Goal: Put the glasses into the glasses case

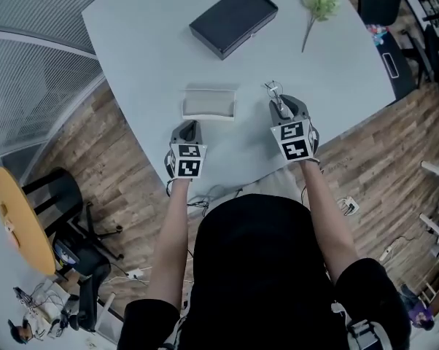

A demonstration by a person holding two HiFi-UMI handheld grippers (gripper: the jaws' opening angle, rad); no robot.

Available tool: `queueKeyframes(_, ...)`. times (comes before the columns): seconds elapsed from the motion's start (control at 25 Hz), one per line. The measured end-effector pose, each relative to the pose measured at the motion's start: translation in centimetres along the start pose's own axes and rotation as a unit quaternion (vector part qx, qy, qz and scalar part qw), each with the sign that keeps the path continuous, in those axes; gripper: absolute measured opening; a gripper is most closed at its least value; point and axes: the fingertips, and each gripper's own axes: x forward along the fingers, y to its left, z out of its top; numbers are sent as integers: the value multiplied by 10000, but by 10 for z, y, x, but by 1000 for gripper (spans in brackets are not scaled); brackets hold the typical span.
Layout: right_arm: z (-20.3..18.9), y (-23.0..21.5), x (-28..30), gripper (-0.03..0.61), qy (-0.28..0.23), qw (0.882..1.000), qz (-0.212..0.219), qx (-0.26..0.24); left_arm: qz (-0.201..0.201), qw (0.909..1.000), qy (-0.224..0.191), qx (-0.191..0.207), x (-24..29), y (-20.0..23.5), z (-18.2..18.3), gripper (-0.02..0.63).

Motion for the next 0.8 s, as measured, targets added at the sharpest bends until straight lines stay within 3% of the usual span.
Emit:
queueKeyframes(0.36, -38, -21, 19, 137, 285, 9936, -113, 1090, 12, 10000, 1, 40, 2, -2, -1, 23)
queueKeyframes(0.8, -46, -25, 35, 112, 385, 9900, -49, 1359, 13, 10000, 8, 72, 2, -2, -2, 23)
